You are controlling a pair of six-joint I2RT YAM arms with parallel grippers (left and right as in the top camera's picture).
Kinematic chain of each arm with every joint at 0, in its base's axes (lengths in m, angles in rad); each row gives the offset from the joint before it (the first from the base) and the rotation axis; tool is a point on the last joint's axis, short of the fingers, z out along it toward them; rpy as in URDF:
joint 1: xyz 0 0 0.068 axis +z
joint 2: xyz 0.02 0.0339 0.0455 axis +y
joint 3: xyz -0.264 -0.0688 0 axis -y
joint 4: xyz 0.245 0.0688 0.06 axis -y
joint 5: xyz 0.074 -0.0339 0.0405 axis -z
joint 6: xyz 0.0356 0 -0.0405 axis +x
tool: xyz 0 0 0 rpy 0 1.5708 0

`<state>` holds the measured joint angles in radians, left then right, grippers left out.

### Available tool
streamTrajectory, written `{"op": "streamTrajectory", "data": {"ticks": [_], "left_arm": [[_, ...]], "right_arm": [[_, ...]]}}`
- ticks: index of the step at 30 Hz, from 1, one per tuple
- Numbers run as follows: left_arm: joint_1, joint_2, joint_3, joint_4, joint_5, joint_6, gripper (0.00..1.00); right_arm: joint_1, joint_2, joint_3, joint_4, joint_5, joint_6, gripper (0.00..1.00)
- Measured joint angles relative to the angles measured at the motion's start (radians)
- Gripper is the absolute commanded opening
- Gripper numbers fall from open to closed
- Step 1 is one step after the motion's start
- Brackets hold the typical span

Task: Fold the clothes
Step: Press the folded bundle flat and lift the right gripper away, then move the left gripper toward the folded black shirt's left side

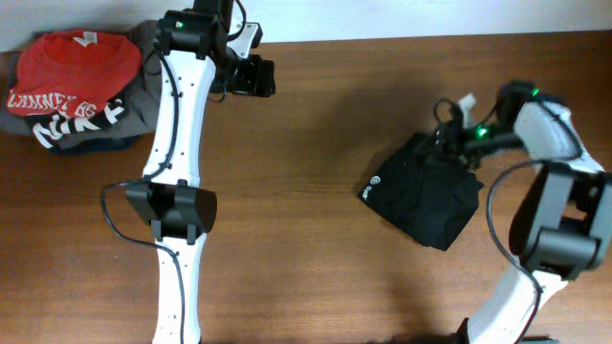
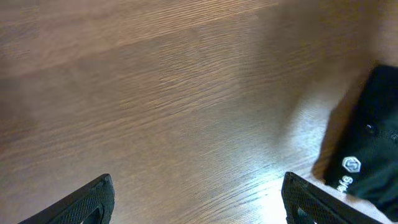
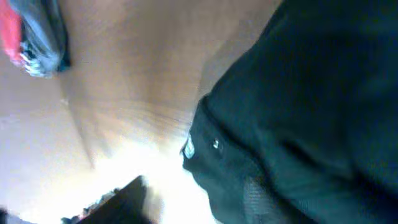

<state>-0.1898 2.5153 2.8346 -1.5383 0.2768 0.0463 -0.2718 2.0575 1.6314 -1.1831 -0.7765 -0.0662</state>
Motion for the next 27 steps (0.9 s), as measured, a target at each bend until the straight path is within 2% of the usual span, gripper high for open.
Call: {"op": "streamTrajectory", "data": {"ticks": [1, 5, 9, 19, 27], "left_arm": [[0.0, 0.0, 0.0, 0.006, 0.016, 0.018, 0.86], [0.0, 0.0, -0.019, 0.05, 0.102, 0.083, 0.86], [-0.008, 0.0, -0.091, 0.105, 0.174, 0.108, 0.85], [-0.091, 0.002, -0.419, 0.254, 0.435, 0.205, 0.85], [-0.202, 0.002, -0.532, 0.346, 0.522, 0.22, 0.85]], "right_arm": [[0.0, -0.024, 0.037, -0.038, 0.037, 0.006, 0.99], [-0.001, -0.118, 0.161, -0.157, 0.151, 0.039, 0.99], [-0.001, -0.153, 0.19, -0.211, 0.197, 0.05, 0.99], [-0.001, -0.147, 0.189, -0.17, 0.231, 0.115, 0.99], [-0.001, -0.147, 0.189, -0.17, 0.231, 0.119, 0.99]]}}
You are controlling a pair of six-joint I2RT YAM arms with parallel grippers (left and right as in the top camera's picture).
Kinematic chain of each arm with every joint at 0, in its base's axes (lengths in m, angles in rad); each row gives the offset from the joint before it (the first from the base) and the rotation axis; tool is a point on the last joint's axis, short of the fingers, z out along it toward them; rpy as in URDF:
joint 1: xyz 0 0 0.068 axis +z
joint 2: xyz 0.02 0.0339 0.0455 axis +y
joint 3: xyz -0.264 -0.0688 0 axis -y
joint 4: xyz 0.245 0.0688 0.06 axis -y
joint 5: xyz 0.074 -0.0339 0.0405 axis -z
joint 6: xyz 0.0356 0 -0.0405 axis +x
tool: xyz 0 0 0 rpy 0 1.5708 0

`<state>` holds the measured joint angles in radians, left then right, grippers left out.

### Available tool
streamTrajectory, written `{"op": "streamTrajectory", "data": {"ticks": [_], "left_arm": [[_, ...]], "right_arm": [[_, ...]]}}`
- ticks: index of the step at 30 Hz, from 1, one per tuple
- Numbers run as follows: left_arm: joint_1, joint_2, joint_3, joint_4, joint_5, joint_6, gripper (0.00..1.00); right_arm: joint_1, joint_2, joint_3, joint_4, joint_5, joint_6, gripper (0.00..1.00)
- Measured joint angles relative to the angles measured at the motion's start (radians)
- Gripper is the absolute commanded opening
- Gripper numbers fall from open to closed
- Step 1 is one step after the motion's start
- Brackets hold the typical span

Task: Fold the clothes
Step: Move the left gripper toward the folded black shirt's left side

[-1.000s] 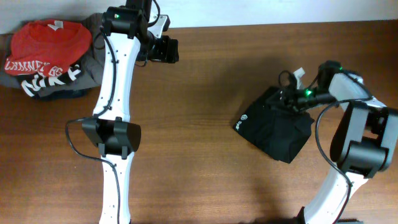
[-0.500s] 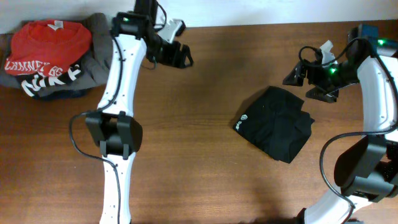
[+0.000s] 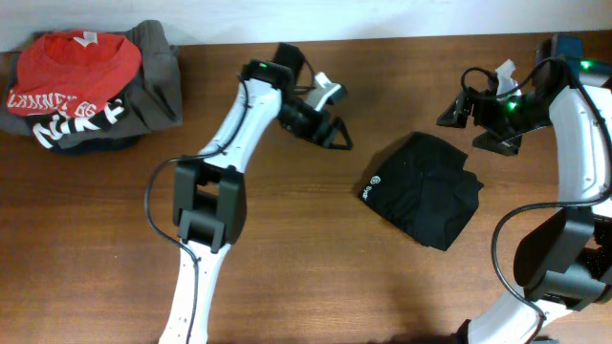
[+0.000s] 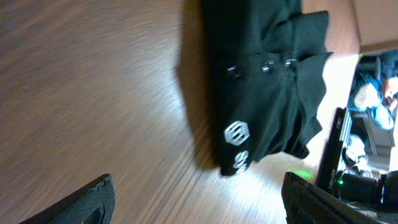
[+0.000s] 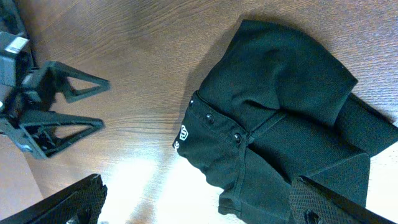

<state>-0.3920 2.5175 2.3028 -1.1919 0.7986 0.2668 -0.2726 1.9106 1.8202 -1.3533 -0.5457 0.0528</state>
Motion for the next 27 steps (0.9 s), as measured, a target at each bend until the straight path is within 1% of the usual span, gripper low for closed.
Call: {"op": "streamTrajectory", "data": {"ticks": [7, 12, 20, 21, 27], "left_arm": [[-0.103, 0.0, -0.022, 0.064, 0.022, 0.001, 0.85], [-0.15, 0.021, -0.023, 0.103, 0.033, -0.013, 0.85], [-0.159, 0.122, -0.026, 0.145, 0.115, -0.033, 0.85], [-0.158, 0.129, -0.026, 0.149, 0.139, -0.033, 0.85], [-0.159, 0.142, -0.025, 0.194, 0.174, -0.054, 0.85]], "right_arm": [[0.0, 0.0, 0.0, 0.0, 0.0, 0.0, 0.99], [0.0, 0.0, 0.0, -0.001, 0.0, -0.005, 0.99], [0.0, 0.0, 0.0, -0.016, 0.0, -0.026, 0.99], [0.0, 0.0, 0.0, -0.016, 0.0, -0.028, 0.99], [0.0, 0.0, 0.0, -0.016, 0.0, -0.032, 0.99]]}}
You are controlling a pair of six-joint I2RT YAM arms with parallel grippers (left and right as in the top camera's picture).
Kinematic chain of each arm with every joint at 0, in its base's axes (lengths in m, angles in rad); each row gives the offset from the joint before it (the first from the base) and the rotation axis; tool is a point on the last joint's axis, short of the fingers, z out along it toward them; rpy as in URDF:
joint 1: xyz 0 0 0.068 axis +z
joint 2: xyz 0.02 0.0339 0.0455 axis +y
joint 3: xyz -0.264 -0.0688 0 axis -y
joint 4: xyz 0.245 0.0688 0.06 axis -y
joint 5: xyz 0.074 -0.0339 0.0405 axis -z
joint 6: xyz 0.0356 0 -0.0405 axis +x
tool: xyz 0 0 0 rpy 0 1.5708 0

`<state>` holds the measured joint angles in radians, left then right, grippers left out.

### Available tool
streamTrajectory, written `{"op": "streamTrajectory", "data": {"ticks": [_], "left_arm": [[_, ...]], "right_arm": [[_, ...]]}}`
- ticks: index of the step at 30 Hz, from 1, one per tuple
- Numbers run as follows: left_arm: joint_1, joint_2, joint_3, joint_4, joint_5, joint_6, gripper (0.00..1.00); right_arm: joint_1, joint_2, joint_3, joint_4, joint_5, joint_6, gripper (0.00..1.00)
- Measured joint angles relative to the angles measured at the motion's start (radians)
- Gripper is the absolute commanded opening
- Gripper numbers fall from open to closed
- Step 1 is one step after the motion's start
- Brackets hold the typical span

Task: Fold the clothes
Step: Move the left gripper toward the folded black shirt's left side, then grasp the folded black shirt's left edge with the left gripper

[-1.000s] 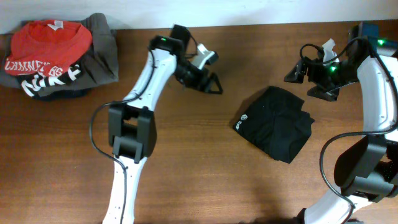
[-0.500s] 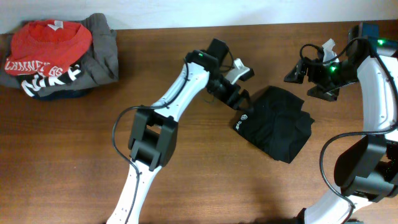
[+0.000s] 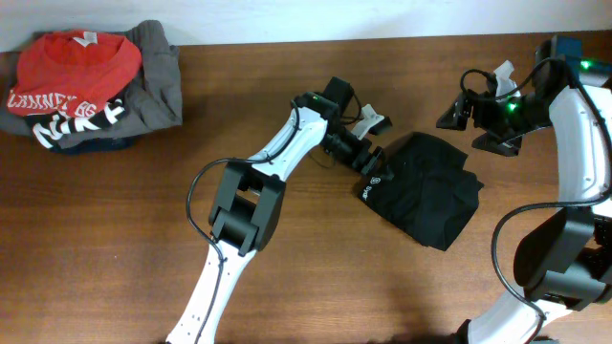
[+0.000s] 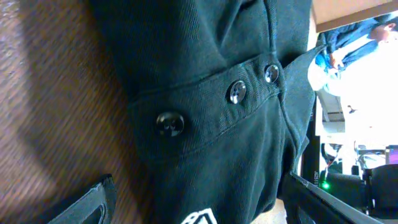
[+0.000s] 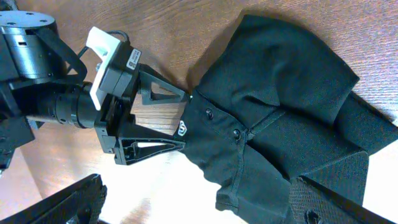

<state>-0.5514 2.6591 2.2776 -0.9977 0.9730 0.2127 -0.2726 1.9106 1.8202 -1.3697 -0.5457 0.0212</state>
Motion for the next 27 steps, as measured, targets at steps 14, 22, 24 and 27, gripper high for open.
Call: {"op": "streamTrajectory", "data": {"ticks": [14, 22, 24, 27], "left_arm": [[-0.05, 0.027, 0.008, 0.069, 0.067, -0.147, 0.85], [-0.136, 0.032, 0.01, 0.033, 0.066, -0.127, 0.68], [-0.145, 0.039, 0.009, 0.032, 0.071, -0.126, 0.66], [-0.145, 0.042, 0.009, 0.031, 0.068, -0.124, 0.36]], "right_arm": [[0.0, 0.0, 0.0, -0.004, 0.0, -0.001, 0.99], [0.0, 0.0, 0.0, -0.016, 0.0, -0.006, 0.99], [0.0, 0.0, 0.0, -0.018, 0.0, -0.008, 0.99], [0.0, 0.0, 0.0, -0.019, 0.0, -0.011, 0.99]]}}
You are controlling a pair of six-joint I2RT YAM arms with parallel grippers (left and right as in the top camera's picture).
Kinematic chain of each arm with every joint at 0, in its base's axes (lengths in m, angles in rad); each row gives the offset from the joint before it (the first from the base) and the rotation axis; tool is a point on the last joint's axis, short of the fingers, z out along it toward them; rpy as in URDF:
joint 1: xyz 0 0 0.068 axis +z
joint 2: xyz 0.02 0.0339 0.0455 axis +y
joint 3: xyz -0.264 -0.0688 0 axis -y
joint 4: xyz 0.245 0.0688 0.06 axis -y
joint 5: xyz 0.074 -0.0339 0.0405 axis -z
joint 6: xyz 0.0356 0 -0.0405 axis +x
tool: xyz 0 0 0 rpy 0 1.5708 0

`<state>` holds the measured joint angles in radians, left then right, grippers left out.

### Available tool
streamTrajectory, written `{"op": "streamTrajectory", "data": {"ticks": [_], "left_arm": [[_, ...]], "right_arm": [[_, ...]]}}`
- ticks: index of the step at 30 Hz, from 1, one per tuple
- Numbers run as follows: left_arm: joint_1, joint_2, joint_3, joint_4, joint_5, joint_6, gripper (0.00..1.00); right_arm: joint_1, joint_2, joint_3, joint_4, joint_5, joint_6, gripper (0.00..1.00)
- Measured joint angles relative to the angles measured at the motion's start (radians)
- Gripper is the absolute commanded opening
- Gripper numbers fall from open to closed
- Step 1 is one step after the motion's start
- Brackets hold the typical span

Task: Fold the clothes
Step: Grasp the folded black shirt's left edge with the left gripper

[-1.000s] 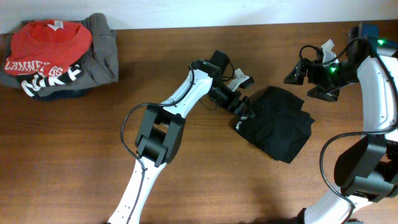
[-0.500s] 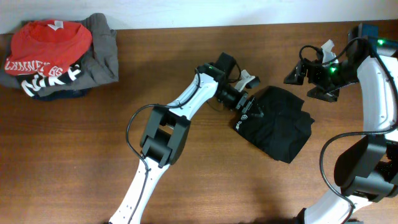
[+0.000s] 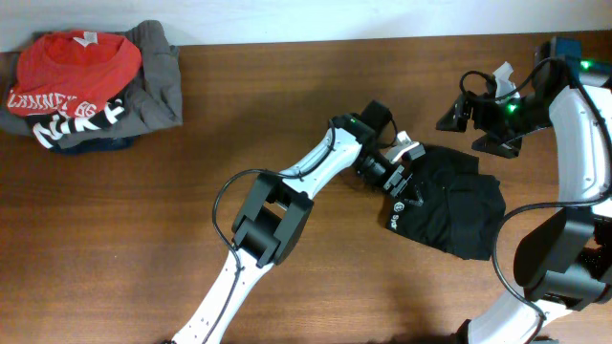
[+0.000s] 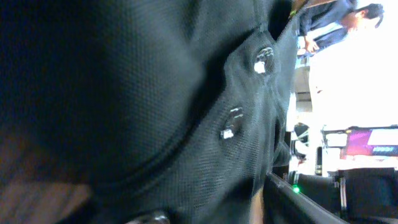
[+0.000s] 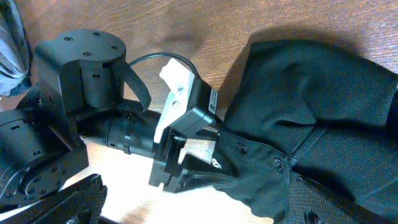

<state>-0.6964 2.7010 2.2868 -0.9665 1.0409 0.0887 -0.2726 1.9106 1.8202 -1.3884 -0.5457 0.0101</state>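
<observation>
A black button-up garment [image 3: 449, 212] lies bunched on the right side of the wooden table [image 3: 287, 105]. My left gripper [image 3: 406, 183] is open and pressed into the garment's left edge beside its white logo. In the left wrist view the garment's black fabric [image 4: 155, 93] and its buttons [image 4: 233, 121] fill the frame, and only one finger [image 4: 298, 202] shows. The right wrist view shows the left gripper [image 5: 199, 152] with spread fingers against the garment [image 5: 323, 93]. My right gripper [image 3: 475, 129] hangs open above the garment's far edge, holding nothing.
A pile of folded clothes [image 3: 86, 81] sits at the table's far left corner, a red shirt on top of grey and black ones. The table's far edge runs just behind the pile and the right arm.
My left gripper has moved further right, into the garment's edge. The garment now lies further right and more bunched. The right gripper has stayed where it was.
At first my left gripper was near the clothes pile and my right gripper low over the garment. Then the right gripper was raised and open, with the left at mid-table. The left gripper then reached the garment's edge, and now the garment sits further right.
</observation>
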Motion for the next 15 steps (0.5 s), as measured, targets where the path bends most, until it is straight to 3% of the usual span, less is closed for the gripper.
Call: {"op": "streamTrajectory", "data": {"ticks": [2, 4, 15], "left_arm": [[0.002, 0.007, 0.0, 0.003, -0.018, 0.002, 0.13], [0.004, 0.022, -0.001, 0.014, -0.031, 0.002, 0.01], [0.053, 0.027, -0.006, 0.064, -0.038, 0.0, 0.0]], "right_arm": [[0.0, 0.0, 0.0, -0.003, 0.0, -0.003, 0.99], [0.0, 0.0, 0.0, -0.007, 0.0, -0.007, 0.99], [0.0, 0.0, 0.0, -0.013, 0.0, -0.011, 0.99]]}}
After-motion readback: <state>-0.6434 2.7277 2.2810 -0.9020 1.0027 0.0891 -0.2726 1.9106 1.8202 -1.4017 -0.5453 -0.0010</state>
